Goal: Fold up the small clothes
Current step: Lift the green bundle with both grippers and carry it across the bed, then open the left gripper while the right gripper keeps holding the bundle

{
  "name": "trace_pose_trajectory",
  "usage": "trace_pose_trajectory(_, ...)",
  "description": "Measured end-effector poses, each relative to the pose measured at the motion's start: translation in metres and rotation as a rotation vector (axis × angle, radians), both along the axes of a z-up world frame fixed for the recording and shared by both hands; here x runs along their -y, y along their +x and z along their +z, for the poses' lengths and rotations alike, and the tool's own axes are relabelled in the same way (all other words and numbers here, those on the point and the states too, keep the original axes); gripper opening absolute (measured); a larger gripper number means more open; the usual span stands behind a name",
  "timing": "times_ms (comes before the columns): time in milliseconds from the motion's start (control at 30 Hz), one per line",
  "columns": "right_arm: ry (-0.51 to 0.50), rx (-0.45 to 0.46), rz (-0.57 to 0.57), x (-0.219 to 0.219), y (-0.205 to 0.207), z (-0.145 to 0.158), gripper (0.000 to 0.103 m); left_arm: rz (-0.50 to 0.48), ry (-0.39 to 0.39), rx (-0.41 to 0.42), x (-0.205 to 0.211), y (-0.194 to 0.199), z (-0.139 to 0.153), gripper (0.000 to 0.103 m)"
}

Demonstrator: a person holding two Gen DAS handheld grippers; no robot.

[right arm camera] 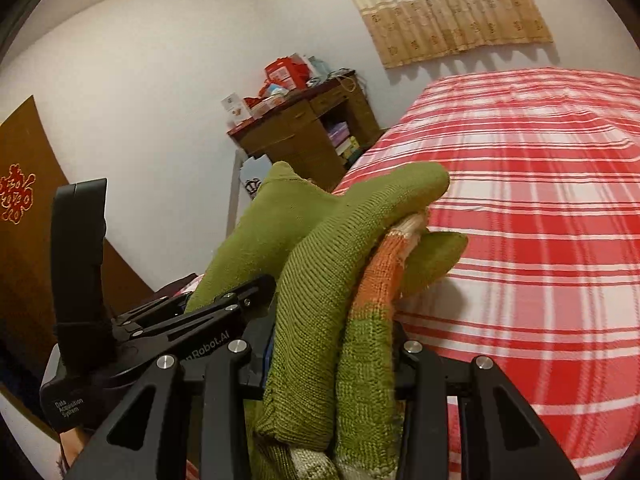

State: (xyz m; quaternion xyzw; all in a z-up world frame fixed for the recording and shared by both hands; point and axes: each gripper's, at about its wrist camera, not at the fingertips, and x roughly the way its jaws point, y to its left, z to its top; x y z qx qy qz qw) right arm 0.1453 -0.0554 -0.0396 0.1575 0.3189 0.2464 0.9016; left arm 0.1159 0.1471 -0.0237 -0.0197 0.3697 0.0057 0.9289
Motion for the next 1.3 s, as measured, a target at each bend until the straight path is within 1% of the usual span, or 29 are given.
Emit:
trace_pose_trajectory(67,0.015,-0.007,0.027,-0.009,0.005,-0.003,0.039,0.028,0.007,0.004,-0.012,0.001,0.001,0.041)
trace_pose_trajectory(100,0.023,-0.010,0.043,-0.015,0.007,-0.004,0.039,0.040,0.017,0.009,-0.017,0.002,0.002,0.036)
trace_pose_trajectory(167,0.043,-0.010,0.081,-0.028,0.011,-0.006,0.039,0.065,0.049,0.021,-0.026,0.002,0.006,0.027)
trace_pose_trajectory(200,0.053,-0.008,0.098,-0.033,0.012,-0.008,0.039,0.071,0.060,0.030,-0.030,0.003,0.007,0.014)
trace_pose_trajectory(233,0.061,-0.010,0.107,-0.038,0.014,-0.009,0.037,0.065,0.062,0.034,-0.033,0.005,0.007,0.010)
trace_pose_trajectory(333,0.052,-0.005,0.082,-0.046,0.025,-0.015,0.037,0.092,0.071,0.013,-0.039,0.014,-0.004,0.011)
trace_pose_trajectory(433,0.044,-0.021,0.072,-0.042,0.031,-0.018,0.037,0.087,0.023,-0.024,-0.046,0.019,-0.016,0.011)
trace_pose_trajectory(500,0.012,-0.025,0.071,-0.038,0.030,-0.021,0.037,0.087,0.021,-0.037,-0.047,0.020,-0.019,0.012)
trace_pose_trajectory(533,-0.003,-0.032,0.071,-0.036,0.029,-0.022,0.037,0.088,0.006,-0.036,-0.049,0.020,-0.021,0.020)
trace_pose_trajectory(567,-0.012,-0.043,0.069,-0.033,0.028,-0.025,0.037,0.082,-0.018,-0.035,-0.051,0.017,-0.020,0.026)
trace_pose_trajectory(600,-0.016,-0.059,0.068,-0.029,0.029,-0.028,0.037,0.084,-0.051,-0.040,-0.056,0.017,-0.020,0.051)
trace_pose_trajectory(633,-0.016,-0.083,0.061,-0.025,0.030,-0.032,0.037,0.105,-0.068,-0.055,-0.062,0.017,-0.022,0.086)
trace_pose_trajectory(667,-0.004,-0.117,0.051,-0.018,0.031,-0.038,0.039,0.131,-0.091,-0.073,-0.069,0.019,-0.025,0.099)
trace_pose_trajectory(700,0.013,-0.151,0.044,-0.012,0.032,-0.044,0.042,0.134,-0.123,-0.081,-0.077,0.020,-0.028,0.103)
trace_pose_trajectory(767,0.094,-0.244,0.043,0.003,0.038,-0.060,0.044,0.127,-0.246,-0.147,-0.096,0.029,-0.042,0.103)
trace_pose_trajectory(800,0.132,-0.269,0.050,0.007,0.040,-0.064,0.045,0.121,-0.293,-0.179,-0.100,0.033,-0.049,0.103)
trace_pose_trajectory(833,0.186,-0.303,0.064,0.012,0.046,-0.068,0.046,0.108,-0.373,-0.224,-0.106,0.039,-0.059,0.103)
trace_pose_trajectory(900,0.251,-0.357,0.095,0.016,0.058,-0.071,0.048,0.077,-0.486,-0.274,-0.111,0.046,-0.072,0.100)
trace_pose_trajectory(933,0.267,-0.376,0.104,0.017,0.064,-0.072,0.048,0.062,-0.510,-0.272,-0.110,0.049,-0.073,0.099)
trace_pose_trajectory(967,0.276,-0.389,0.110,0.018,0.072,-0.072,0.049,0.050,-0.497,-0.275,-0.106,0.050,-0.071,0.096)
trace_pose_trajectory(1000,0.287,-0.397,0.117,0.019,0.076,-0.072,0.049,0.034,-0.492,-0.279,-0.102,0.051,-0.070,0.087)
trace_pose_trajectory(1033,0.300,-0.409,0.132,0.017,0.083,-0.074,0.051,-0.005,-0.492,-0.281,-0.094,0.054,-0.070,0.072)
trace_pose_trajectory(1067,0.305,-0.414,0.139,0.015,0.085,-0.076,0.052,-0.026,-0.480,-0.280,-0.087,0.054,-0.070,0.068)
trace_pose_trajectory(1100,0.296,-0.407,0.144,0.011,0.087,-0.077,0.051,-0.023,-0.451,-0.269,-0.083,0.054,-0.069,0.066)
trace_pose_trajectory(1133,0.261,-0.375,0.146,0.006,0.085,-0.074,0.048,-0.026,-0.411,-0.254,-0.078,0.053,-0.066,0.063)
trace_pose_trajectory(1167,0.192,-0.317,0.148,-0.003,0.081,-0.067,0.042,-0.028,-0.376,-0.230,-0.073,0.051,-0.062,0.060)
trace_pose_trajectory(1200,0.149,-0.274,0.157,-0.010,0.077,-0.061,0.040,-0.023,-0.364,-0.210,-0.072,0.048,-0.059,0.054)
trace_pose_trajectory(1233,0.099,-0.202,0.184,-0.020,0.071,-0.050,0.039,-0.019,-0.357,-0.194,-0.072,0.046,-0.057,0.050)
trace_pose_trajectory(1300,0.067,-0.075,0.264,-0.035,0.062,-0.030,0.038,-0.009,-0.341,-0.150,-0.073,0.039,-0.051,0.049)
